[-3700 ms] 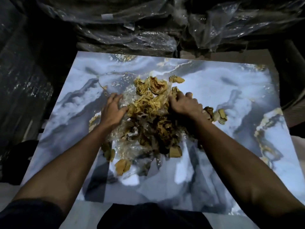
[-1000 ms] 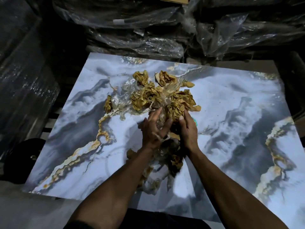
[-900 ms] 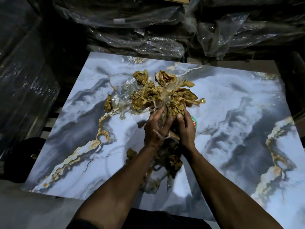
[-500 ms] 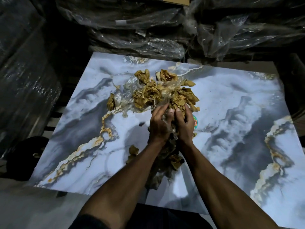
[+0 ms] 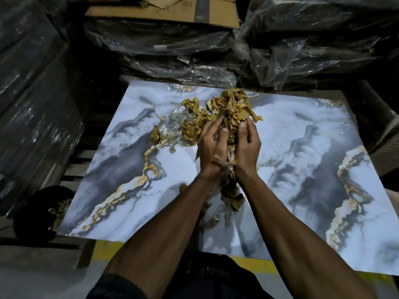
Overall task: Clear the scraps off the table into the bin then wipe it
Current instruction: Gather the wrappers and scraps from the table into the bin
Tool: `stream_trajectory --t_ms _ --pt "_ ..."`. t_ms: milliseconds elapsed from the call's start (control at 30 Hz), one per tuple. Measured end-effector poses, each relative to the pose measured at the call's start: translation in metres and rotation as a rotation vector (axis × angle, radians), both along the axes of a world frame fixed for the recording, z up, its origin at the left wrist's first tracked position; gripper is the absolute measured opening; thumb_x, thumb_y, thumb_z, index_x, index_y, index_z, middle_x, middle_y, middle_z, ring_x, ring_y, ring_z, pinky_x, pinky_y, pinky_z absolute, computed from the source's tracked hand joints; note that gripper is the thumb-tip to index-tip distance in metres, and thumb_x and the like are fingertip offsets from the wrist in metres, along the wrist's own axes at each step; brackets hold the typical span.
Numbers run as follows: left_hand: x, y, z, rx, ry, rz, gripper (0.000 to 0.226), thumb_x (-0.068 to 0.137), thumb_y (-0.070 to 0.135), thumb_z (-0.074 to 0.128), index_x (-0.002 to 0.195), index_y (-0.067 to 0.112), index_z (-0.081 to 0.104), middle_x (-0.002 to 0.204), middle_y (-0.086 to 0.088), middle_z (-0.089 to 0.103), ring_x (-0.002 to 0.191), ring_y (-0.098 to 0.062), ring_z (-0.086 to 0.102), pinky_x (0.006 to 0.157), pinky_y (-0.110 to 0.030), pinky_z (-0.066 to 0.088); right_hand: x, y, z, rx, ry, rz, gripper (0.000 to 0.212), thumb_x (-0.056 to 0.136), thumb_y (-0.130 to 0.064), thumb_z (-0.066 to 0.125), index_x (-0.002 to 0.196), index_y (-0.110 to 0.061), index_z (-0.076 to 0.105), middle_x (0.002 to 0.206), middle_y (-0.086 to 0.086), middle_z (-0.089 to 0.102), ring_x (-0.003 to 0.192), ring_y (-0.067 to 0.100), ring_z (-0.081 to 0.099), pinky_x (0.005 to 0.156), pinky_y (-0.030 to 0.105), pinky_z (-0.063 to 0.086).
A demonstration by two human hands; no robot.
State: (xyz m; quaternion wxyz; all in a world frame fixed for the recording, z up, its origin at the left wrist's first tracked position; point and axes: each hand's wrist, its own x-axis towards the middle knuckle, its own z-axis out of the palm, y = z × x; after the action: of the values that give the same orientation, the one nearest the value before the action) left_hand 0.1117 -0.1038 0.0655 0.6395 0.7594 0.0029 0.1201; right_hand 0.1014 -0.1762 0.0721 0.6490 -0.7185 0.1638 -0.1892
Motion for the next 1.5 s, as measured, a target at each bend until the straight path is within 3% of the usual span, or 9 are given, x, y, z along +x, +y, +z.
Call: stream_trajectory --t_ms 167,300,467,633,833,967,1100,1400,1500 --pt "-0.016 0.02 0.019 -0.014 -0.063 0.044 0.048 0.086 0.028 0.046 0.128 0.008 0.061 0.134 -0.011 0.056 0.122 -0.014 0.049 0.094 -0.004 0.032 -0.015 0.022 0.02 -0.039 -0.089 0.012 0.048 0.099 -0.034 0.049 0.139 -0.009 0.052 0.144 0.006 0.053 0.134 0.015 0.046 0.111 0.03 0.037" --pt "-0.03 0.05 0.031 -0.018 -0.076 0.067 0.05 0.084 0.028 0.046 0.128 0.01 0.061 0.134 -0.012 0.057 0.124 -0.02 0.05 0.1 -0.018 0.036 -0.026 0.049 0.031 -0.056 -0.113 0.02 0.04 0.101 -0.024 0.05 0.137 -0.006 0.052 0.141 0.008 0.053 0.129 0.01 0.046 0.099 0.006 0.033" --pt "-0.043 0.093 0.04 -0.052 -0.085 0.173 0.049 0.083 0.024 0.047 0.126 0.008 0.063 0.128 -0.01 0.06 0.113 -0.008 0.051 0.09 -0.002 0.035 -0.035 0.095 0.038 -0.009 -0.126 0.126 0.049 0.097 -0.035 0.051 0.138 -0.008 0.052 0.143 0.008 0.053 0.133 0.016 0.047 0.106 0.02 0.037" --pt "-0.049 0.135 0.04 -0.076 -0.076 0.3 0.048 0.083 0.024 0.046 0.126 0.009 0.062 0.127 -0.006 0.061 0.113 -0.006 0.052 0.094 -0.009 0.039 -0.031 0.136 0.039 0.005 -0.1 0.269 0.042 0.102 -0.026 0.05 0.141 -0.011 0.049 0.138 -0.004 0.051 0.123 -0.002 0.041 0.093 0.0 0.03" --pt "-0.047 0.175 0.031 -0.062 -0.056 0.478 0.048 0.084 0.021 0.045 0.126 0.006 0.061 0.124 -0.003 0.06 0.114 -0.006 0.052 0.097 -0.015 0.04 -0.015 0.183 0.028 0.023 -0.043 0.471 0.05 0.097 -0.045 0.048 0.138 -0.018 0.053 0.136 -0.002 0.057 0.125 0.011 0.052 0.108 0.034 0.042" --pt "-0.051 0.204 0.023 -0.045 -0.016 0.583 0.052 0.083 0.028 0.044 0.13 0.008 0.058 0.131 -0.004 0.056 0.117 -0.007 0.049 0.099 -0.011 0.036 -0.012 0.213 0.023 0.031 -0.025 0.603 0.044 0.101 -0.038 0.048 0.138 -0.016 0.053 0.133 -0.009 0.054 0.122 0.006 0.049 0.105 0.027 0.039" --pt "-0.059 0.236 0.017 -0.037 -0.006 0.687 0.066 0.078 0.044 0.04 0.131 0.01 0.059 0.132 -0.007 0.057 0.117 -0.008 0.05 0.101 -0.022 0.04 -0.014 0.25 0.018 0.01 -0.014 0.701 0.058 0.093 -0.054 0.046 0.136 -0.017 0.055 0.136 0.001 0.059 0.126 0.015 0.053 0.109 0.043 0.041" --pt "-0.063 0.323 0.008 -0.064 0.072 0.83 0.054 0.084 0.032 0.046 0.132 0.009 0.059 0.133 -0.011 0.056 0.121 -0.017 0.053 0.102 -0.03 0.044 -0.009 0.341 0.009 -0.018 0.057 0.845 0.048 0.099 -0.042 0.049 0.14 -0.019 0.051 0.14 -0.003 0.055 0.13 0.013 0.048 0.112 0.041 0.038" --pt "-0.061 0.363 0.002 -0.086 0.096 0.878 0.053 0.082 0.027 0.047 0.13 0.007 0.059 0.133 -0.012 0.056 0.118 -0.016 0.053 0.098 -0.02 0.042 -0.009 0.382 0.004 -0.025 0.092 0.843 0.05 0.096 -0.046 0.049 0.14 -0.021 0.051 0.14 -0.002 0.055 0.13 0.014 0.048 0.112 0.044 0.038"
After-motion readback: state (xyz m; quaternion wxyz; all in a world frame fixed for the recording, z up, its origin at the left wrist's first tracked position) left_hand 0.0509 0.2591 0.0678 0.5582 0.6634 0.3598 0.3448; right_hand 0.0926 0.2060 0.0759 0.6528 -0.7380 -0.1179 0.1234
